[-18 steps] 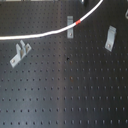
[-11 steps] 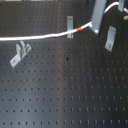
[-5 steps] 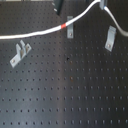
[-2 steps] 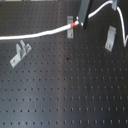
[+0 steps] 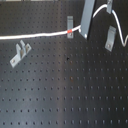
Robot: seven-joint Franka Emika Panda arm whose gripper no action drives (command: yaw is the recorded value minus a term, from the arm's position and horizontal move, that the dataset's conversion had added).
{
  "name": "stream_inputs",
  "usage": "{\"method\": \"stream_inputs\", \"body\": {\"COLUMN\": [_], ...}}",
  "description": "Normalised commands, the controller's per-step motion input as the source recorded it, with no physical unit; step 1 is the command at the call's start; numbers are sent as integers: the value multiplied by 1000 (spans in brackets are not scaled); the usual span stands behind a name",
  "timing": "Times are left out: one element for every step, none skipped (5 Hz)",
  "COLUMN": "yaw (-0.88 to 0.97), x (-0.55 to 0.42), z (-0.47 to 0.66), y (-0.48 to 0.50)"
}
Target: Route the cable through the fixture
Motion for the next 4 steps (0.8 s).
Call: {"method": "stream_inputs", "body": {"yaw": [-468, -460, -306, -374], "x": [-55, -75, -174, -260], "z": [474, 568, 92, 51], "y": [62, 73, 104, 126]}}
